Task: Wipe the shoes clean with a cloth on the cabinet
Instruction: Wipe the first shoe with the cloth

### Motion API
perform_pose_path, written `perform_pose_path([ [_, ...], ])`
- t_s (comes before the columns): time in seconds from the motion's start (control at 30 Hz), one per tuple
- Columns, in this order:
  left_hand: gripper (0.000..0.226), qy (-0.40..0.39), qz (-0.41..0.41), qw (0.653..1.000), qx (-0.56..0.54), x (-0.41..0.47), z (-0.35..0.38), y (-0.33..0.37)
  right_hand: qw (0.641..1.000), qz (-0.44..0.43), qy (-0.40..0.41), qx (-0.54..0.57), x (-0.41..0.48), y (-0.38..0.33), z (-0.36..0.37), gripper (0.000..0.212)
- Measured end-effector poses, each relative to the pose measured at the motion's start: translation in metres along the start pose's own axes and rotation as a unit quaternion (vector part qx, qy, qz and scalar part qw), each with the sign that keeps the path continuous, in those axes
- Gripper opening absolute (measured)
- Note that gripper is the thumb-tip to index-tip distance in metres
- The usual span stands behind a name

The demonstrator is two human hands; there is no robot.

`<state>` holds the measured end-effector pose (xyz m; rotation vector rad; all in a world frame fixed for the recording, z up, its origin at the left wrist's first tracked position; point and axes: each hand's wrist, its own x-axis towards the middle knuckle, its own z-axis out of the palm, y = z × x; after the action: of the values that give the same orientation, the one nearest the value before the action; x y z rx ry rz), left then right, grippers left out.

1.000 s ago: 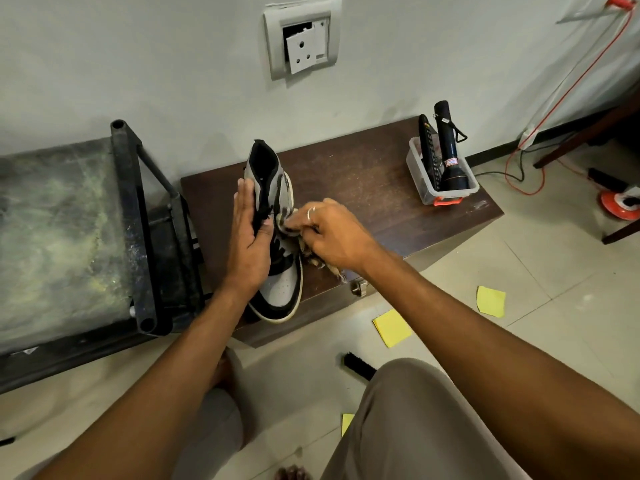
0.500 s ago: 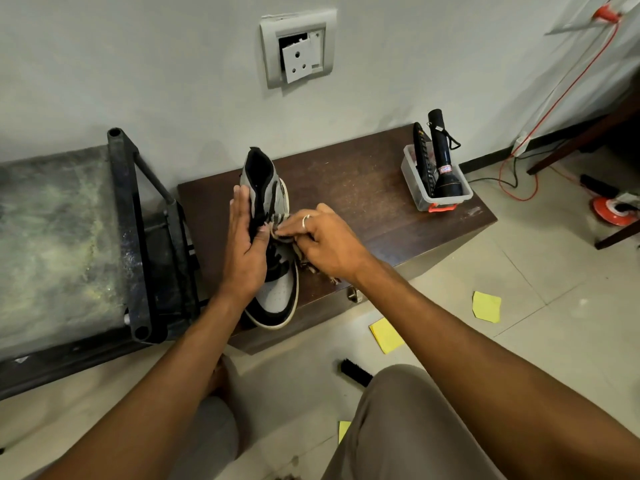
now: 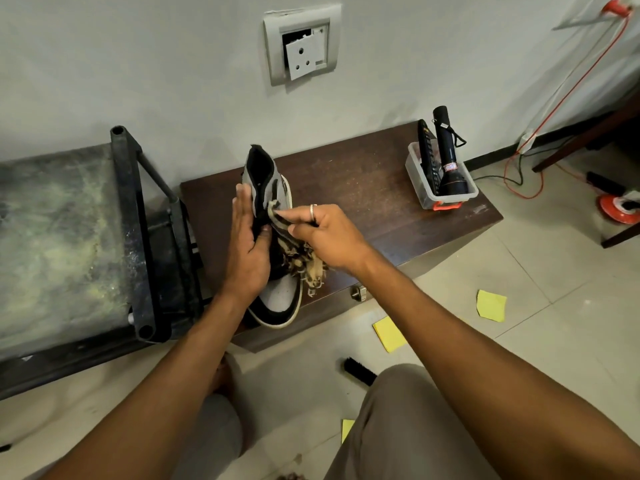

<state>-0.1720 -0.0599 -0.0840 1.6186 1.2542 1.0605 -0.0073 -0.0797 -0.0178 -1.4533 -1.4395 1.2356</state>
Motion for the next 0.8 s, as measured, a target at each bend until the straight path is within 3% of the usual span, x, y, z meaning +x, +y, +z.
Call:
perform_pose_path([
  [0.17, 0.067, -0.005, -0.007, 1.0, 0.019, -0.001, 0.0, 0.003, 0.984, -0.024, 0.177, -0.018, 0.016, 0.002, 0.004, 0.036],
  [0.37, 0.068, -0.002, -0.011, 1.0, 0.002, -0.001, 0.0, 0.004, 0.973, -0.081, 0.129, -0.176, 0.027, 0.011, 0.03, 0.044],
  [0.47, 0.068, -0.003, -0.009, 1.0, 0.008, -0.001, 0.0, 0.005, 0.959, -0.097, 0.06, -0.259, 0.014, 0.013, 0.016, 0.043],
  [0.57, 0.068, -0.006, -0.01, 1.0, 0.019, -0.001, 0.0, 0.005, 0.972, -0.089, 0.055, -0.209, 0.01, 0.013, 0.003, 0.039],
  [0.67, 0.068, -0.008, -0.015, 1.0, 0.024, -0.001, -0.001, 0.004, 0.98, -0.054, 0.164, -0.095, 0.025, 0.009, 0.003, 0.037],
  [0.8, 0.068, -0.002, -0.017, 1.0, 0.014, -0.001, 0.0, 0.004, 0.978, -0.046, 0.154, -0.129, 0.043, 0.012, 0.03, 0.044],
])
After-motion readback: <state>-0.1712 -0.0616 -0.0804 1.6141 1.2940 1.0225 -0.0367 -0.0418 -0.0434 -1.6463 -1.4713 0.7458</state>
